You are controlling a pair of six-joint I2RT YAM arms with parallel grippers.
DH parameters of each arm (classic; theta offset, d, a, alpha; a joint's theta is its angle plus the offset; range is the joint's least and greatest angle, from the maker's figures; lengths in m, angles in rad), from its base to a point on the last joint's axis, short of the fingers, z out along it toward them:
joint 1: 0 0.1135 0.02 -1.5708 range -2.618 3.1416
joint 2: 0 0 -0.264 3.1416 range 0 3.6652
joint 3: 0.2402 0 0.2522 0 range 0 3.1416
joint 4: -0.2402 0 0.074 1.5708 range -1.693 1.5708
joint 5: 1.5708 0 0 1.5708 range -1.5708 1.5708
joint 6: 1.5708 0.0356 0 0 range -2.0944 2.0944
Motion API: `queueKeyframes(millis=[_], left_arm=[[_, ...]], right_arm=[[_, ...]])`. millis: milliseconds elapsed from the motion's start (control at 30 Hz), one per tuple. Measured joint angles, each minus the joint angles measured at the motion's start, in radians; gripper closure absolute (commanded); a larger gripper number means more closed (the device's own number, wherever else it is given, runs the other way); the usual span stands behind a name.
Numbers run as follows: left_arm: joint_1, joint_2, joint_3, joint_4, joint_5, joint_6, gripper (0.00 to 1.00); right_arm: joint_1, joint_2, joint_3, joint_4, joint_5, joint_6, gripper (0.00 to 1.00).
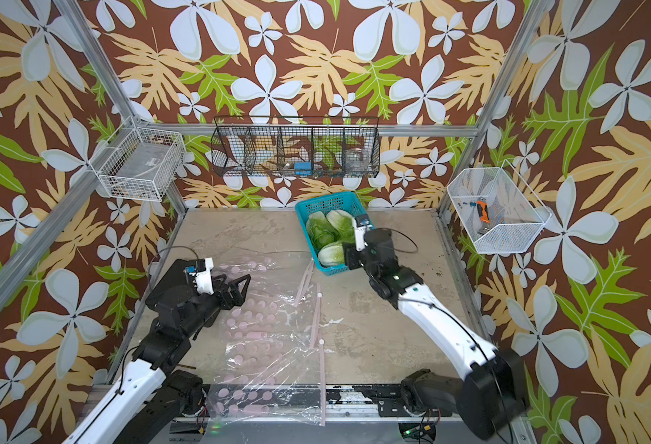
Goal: Open the zip-top bag and take out the chinese cabbages
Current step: Move the basket to the center of the board, then reset both arms
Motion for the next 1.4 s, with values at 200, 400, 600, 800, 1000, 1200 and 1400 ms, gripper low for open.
queueKeyframes(millis=[200, 400, 600, 800, 1000, 1200, 1400], left_arm=[[0.000, -0.344, -0.185, 0.185, -0.184, 0.006, 0.00], [0.000, -0.415, -0.220, 0.256, -0.360, 0.138, 0.00], [0.000, -0.409, -0.295, 0.259, -0.423, 0.270, 0.06], [0.005, -0.497, -0.345, 0.298, -0.578, 0.286, 0.12], [0.031, -0.302, -0.394, 0.352, -0.562, 0.236, 0.11], [0.227, -0.005, -0.397, 0.499, -0.523, 0.153, 0.11], [0.281, 0.359, -0.397, 0.736, -0.453, 0.156, 0.00]], right_arm=[[-0.165, -0.468, -0.561, 0.359, 0.049, -0.107, 0.00], [-0.242, -0.418, -0.814, 0.680, 0.067, -0.092, 0.00], [-0.269, -0.035, -0.826, 1.013, 0.107, -0.074, 0.00], [-0.314, 0.275, -0.806, 1.321, 0.075, -0.119, 0.04], [-0.326, 0.394, -0.810, 1.487, 0.020, -0.127, 0.00], [-0.325, 0.401, -0.750, 1.479, -0.032, -0.153, 0.00], [-0.319, 0.403, -0.761, 1.489, -0.031, -0.161, 0.00]])
